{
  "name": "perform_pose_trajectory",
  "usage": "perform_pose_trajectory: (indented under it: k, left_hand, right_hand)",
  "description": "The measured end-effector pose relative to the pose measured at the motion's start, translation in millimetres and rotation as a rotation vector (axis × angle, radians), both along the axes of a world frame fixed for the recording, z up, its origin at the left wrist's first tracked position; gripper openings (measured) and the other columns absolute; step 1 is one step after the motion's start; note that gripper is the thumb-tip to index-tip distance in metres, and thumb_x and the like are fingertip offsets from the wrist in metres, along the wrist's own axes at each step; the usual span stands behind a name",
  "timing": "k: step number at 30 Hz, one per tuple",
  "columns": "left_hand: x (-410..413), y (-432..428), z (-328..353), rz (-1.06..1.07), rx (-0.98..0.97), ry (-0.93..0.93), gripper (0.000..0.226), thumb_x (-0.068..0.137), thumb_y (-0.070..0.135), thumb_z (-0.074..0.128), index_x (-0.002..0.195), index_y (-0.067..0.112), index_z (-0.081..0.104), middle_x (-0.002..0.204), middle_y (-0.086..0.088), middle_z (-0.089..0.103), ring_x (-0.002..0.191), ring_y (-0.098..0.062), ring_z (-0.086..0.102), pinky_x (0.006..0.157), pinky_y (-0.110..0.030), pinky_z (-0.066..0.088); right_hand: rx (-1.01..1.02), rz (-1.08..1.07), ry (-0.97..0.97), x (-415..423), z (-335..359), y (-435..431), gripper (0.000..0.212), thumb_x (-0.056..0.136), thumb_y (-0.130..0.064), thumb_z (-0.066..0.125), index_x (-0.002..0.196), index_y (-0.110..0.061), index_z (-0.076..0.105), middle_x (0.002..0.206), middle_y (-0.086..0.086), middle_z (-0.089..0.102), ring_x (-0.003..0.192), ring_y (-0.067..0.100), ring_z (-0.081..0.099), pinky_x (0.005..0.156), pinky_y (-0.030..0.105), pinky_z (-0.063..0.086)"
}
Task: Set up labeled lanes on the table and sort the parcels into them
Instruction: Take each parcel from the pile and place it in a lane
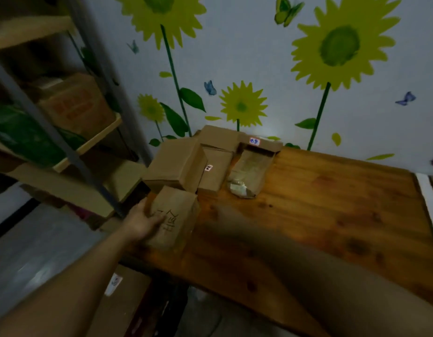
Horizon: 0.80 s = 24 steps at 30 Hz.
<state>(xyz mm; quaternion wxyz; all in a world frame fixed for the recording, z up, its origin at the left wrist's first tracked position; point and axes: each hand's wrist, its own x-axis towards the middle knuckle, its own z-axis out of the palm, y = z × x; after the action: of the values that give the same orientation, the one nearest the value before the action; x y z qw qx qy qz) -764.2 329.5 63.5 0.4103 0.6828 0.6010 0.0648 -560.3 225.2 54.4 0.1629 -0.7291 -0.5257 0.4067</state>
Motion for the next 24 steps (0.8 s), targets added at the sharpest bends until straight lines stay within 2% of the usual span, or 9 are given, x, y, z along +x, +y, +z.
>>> perform_pose_trajectory:
  k: [2,3,7,10,13,17,20,23,24]
  left_hand:
    - [-10,12,-18,-0.026,-0.128,-0.036,0.047,0.089,0.021,0.059,0.132,0.016,0.039,0.115,-0.007,0.058,0.101,-0.025,0.059,0.085,-0.044,0.051]
    - [-15,15,-24,-0.035,-0.174,-0.038,0.042,0.090,0.022,0.059,0.128,0.015,0.041,0.118,-0.010,0.058,0.101,-0.027,0.059,0.084,-0.043,0.051]
    - [-21,20,-33,-0.113,-0.247,-0.146,0.022,0.092,0.015,0.057,0.114,0.013,0.054,0.116,-0.009,0.060,0.098,-0.022,0.058,0.067,-0.026,0.046]
    - [-17,16,-29,-0.221,-0.182,-0.149,0.027,0.092,0.008,0.056,0.119,0.009,0.054,0.114,-0.006,0.061,0.108,-0.022,0.056,0.080,-0.027,0.045]
    - [-7,11,-20,-0.256,-0.119,-0.116,0.039,0.091,0.009,0.057,0.129,0.010,0.046,0.110,0.000,0.057,0.099,-0.015,0.055,0.074,-0.022,0.041]
    - [3,-1,-14,-0.237,-0.160,-0.122,0.048,0.090,0.010,0.055,0.135,0.016,0.039,0.131,-0.010,0.051,0.120,-0.028,0.048,0.084,-0.035,0.041]
    - [17,-19,-17,-0.196,-0.247,-0.218,0.043,0.092,0.010,0.053,0.133,0.013,0.040,0.132,-0.011,0.051,0.119,-0.029,0.048,0.089,-0.038,0.044]
    - [43,-46,-14,-0.181,-0.293,-0.370,0.045,0.092,0.011,0.055,0.133,0.014,0.038,0.130,-0.008,0.053,0.111,-0.025,0.053,0.083,-0.038,0.050]
    - [53,-55,-11,-0.178,-0.306,-0.418,0.046,0.092,0.011,0.055,0.134,0.017,0.038,0.127,-0.004,0.055,0.106,-0.023,0.056,0.077,-0.037,0.052]
  right_hand:
    - [-0.042,-0.093,0.120,-27,-12,3,0.039,0.095,-0.037,0.053,0.130,-0.020,0.047,0.125,0.004,0.054,0.075,0.002,0.047,0.060,0.014,0.038]
    - [-0.057,-0.144,0.169,-39,-19,4,0.043,0.096,-0.036,0.053,0.134,-0.020,0.045,0.130,0.005,0.053,0.076,0.004,0.049,0.058,0.013,0.037]
    - [-0.087,-0.245,0.325,-77,-32,4,0.048,0.096,-0.030,0.054,0.141,-0.018,0.041,0.139,0.006,0.049,0.109,0.012,0.049,0.061,0.002,0.038]
    - [-0.058,-0.356,0.351,-87,-29,-2,0.050,0.095,-0.024,0.056,0.142,-0.019,0.040,0.136,0.008,0.053,0.113,0.017,0.052,0.073,0.012,0.042]
    - [-0.039,-0.408,0.375,-85,-24,-14,0.042,0.095,-0.022,0.057,0.136,-0.018,0.047,0.130,0.007,0.057,0.106,0.016,0.056,0.078,0.019,0.044]
    - [0.048,-0.540,0.491,-84,-20,-37,0.052,0.092,-0.020,0.061,0.140,-0.023,0.042,0.135,0.005,0.053,0.089,0.001,0.054,0.069,0.009,0.046]
    - [0.137,-0.694,0.506,-69,-10,-52,0.079,0.084,-0.013,0.067,0.148,-0.037,0.026,0.145,0.002,0.033,0.120,0.022,0.047,0.089,0.032,0.051]
    - [0.229,-0.741,0.458,-41,6,-74,0.088,0.081,-0.001,0.066,0.146,-0.045,0.025,0.146,-0.001,0.025,0.129,0.025,0.037,0.074,0.021,0.049]
    - [0.281,-0.733,0.454,-32,11,-83,0.089,0.081,-0.001,0.066,0.146,-0.044,0.024,0.148,0.000,0.027,0.131,0.025,0.037,0.079,0.024,0.051]
